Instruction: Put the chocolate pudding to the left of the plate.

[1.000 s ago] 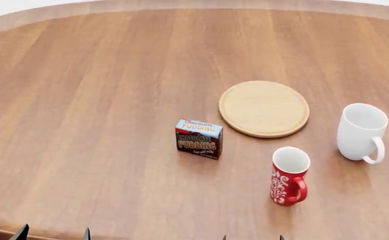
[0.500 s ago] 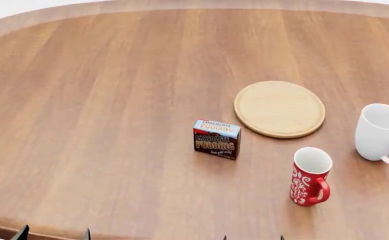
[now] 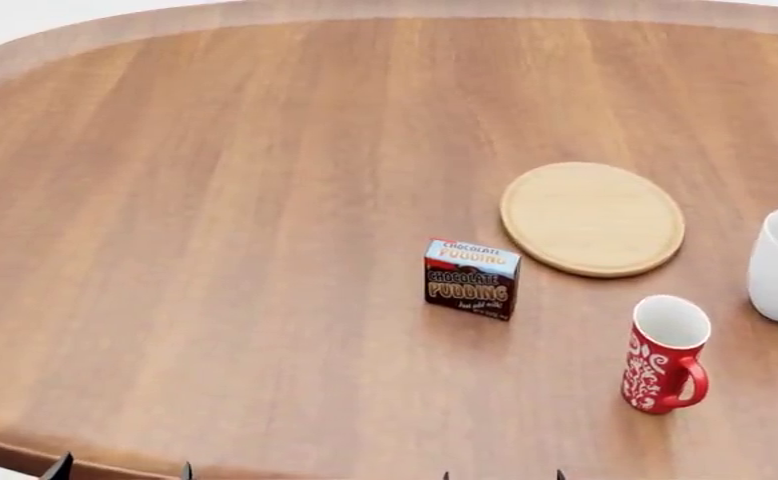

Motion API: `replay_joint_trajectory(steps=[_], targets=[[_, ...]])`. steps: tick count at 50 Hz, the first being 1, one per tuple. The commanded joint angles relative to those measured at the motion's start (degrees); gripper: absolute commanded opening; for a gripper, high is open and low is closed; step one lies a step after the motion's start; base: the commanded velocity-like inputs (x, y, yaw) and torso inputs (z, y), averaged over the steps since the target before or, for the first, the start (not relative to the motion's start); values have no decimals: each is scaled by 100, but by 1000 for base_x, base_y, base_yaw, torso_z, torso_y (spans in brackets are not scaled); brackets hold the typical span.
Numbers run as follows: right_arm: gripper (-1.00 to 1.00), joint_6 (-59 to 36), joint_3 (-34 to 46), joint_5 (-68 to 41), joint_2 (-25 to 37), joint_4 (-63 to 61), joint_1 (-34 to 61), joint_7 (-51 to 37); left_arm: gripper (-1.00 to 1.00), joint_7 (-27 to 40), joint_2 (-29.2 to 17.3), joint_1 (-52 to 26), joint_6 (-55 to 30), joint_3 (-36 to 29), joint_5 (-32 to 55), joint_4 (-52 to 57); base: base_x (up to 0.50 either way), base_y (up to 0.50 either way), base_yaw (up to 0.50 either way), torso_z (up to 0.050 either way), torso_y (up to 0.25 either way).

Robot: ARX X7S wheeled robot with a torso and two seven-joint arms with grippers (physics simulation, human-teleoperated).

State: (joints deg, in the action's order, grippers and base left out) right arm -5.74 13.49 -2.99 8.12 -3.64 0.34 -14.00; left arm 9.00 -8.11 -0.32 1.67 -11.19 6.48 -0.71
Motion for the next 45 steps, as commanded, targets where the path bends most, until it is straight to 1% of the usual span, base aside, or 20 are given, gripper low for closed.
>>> replay_joint_trajectory(steps=[1,3,5,18,23,24,27,31,37,42,45], targets=[[100,10,81,19,36,26,16,-71,100,13,-31,-44,67,-69,40,-114,0,137,0,0,0],[100,12,90,27,42,4,7,-95,100,35,-47,-6,33,-75,45,-19,0,133,0,0,0],[100,16,100,16,48,2,2,-97,100,17,-43,-64,142,-74,57,-181,0,135,0,0,0],[100,50,119,-76,89,-46,-24,-133,100,41,-77,-90,223,-127,99,-248,0,185,0,0,0],[100,-49,65,-156,16,122,69,-226,100,117,-133,60,-6,-142,124,121,0,91,0,0,0],[100,84,130,-117,57,158,56,-162,100,134,-135,59,-17,-138,123,130,0,0,0,0,0],[100,-1,74,-184,57,71,40,-212,100,129,-129,48,-17,-166,137,83,0,0,0,0,0],[100,177,52,-207,145,-166,-110,-207,100,205,-174,191,-146,-186,128,478,0,0,0,0,0],[100,168,10,585,270,-1380,-688,-922,100,470,-326,799,40,-93,-9,1676,0,0,0,0,0],[100,40,89,1004,384,-2360,-1178,-1114,100,594,-485,1286,-3,38,61,2637,0,0,0,0,0],[100,-51,96,1250,393,-2708,-1354,-1260,100,795,-526,1560,95,90,-235,3094,0,0,0,0,0]])
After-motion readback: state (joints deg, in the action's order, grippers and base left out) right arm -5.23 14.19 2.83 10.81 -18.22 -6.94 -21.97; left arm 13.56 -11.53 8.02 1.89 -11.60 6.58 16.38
